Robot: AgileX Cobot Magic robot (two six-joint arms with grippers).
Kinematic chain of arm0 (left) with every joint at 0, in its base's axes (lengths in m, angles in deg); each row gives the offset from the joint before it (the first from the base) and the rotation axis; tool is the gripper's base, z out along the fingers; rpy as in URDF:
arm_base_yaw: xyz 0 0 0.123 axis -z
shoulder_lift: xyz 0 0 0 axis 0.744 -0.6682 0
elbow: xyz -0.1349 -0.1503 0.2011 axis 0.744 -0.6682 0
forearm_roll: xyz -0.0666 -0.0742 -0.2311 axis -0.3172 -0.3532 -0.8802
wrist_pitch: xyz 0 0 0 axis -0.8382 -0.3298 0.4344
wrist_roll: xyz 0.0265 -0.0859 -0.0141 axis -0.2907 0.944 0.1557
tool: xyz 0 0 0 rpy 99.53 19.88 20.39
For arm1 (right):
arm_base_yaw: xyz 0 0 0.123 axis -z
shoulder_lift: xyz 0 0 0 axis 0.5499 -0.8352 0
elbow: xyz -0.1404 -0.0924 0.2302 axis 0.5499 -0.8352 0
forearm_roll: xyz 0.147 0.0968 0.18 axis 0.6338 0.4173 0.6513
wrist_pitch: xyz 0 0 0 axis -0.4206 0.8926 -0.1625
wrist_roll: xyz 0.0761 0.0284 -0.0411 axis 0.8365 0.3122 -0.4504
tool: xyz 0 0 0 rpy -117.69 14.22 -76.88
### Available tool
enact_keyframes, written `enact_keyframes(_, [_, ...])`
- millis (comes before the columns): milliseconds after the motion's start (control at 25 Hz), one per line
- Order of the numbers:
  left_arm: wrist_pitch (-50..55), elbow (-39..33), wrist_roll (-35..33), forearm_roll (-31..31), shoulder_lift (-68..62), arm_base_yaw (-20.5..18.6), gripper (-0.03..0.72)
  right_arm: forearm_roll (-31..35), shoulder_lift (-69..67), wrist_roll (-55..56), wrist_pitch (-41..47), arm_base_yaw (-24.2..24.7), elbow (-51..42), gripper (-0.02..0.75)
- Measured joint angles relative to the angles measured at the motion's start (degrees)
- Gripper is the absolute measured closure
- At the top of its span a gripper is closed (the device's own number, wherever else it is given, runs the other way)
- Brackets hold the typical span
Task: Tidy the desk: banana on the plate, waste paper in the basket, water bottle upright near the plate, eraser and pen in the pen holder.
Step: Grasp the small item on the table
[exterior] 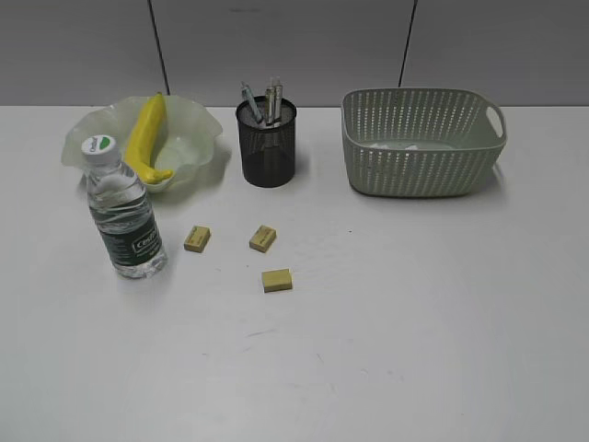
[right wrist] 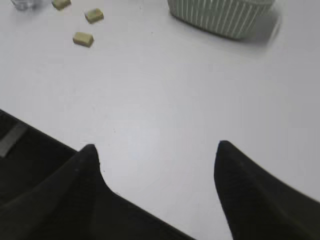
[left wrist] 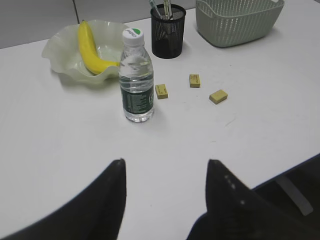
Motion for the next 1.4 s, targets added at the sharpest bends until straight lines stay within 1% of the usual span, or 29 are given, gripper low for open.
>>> enact_keyframes(120, [-0.1,0.0,0.0,0.0,-2.8,0.0,0.304,0.8,8.5,-1.0,0.1,0.0,-1.1,0.176])
enact_keyframes(200, [-0.5,0.0,0.0,-0.3,-6.1,0.0,0.304,1.8,10.1,-2.8,0.2,0.0,-1.2,0.176])
enact_keyframes(360, [-1.6,0.6,0.0,-0.8,-15.2,0.0,0.304,7.8,10.2,-12.7,0.1,-0.1,-1.5,0.21])
enact_keyframes(440, [-5.3,1.5,-0.2,-1.4,-20.2,0.0,0.304,8.2,10.2,-13.4,0.1,-0.1,-1.5,0.232])
enact_keyframes(600, [-17.3,3.0,-1.8,-3.8,-31.8,0.0,0.304,5.4,10.3,-9.7,0.1,-0.1,-1.5,0.249])
enact_keyframes(760, [-26.2,5.5,-6.3,-8.0,-45.5,0.0,0.304,4.8,10.3,-8.9,0.1,-0.1,-1.5,0.251])
enact_keyframes(880, [-27.4,10.1,-8.1,-10.1,-57.2,0.0,0.304,4.7,10.3,-8.8,0.0,-0.1,-1.5,0.251])
enact_keyframes(1000, [-26.5,17.2,-8.6,-11.5,-66.6,0.7,0.304,4.6,10.3,-8.7,0.0,-0.1,-1.5,0.251])
enact_keyframes(1160, [-23.7,27.8,-8.6,-11.5,-77.5,4.8,0.304,4.6,10.3,-8.7,0.0,-0.1,-1.5,0.251])
enact_keyframes(1240, [-21.7,34.3,-8.4,-11.5,-82.9,6.5,0.304,4.6,10.3,-8.7,0.0,-0.1,-1.5,0.251])
enact_keyframes(1280, [-20.2,37.7,-7.7,-11.5,-85.2,6.9,0.304,4.6,10.3,-8.7,0.0,-0.1,-1.5,0.251])
enact_keyframes(1400, [-14.2,47.5,-2.9,-11.3,-93.7,7.1,0.304,4.6,10.3,-8.7,0.0,-0.1,-1.5,0.252])
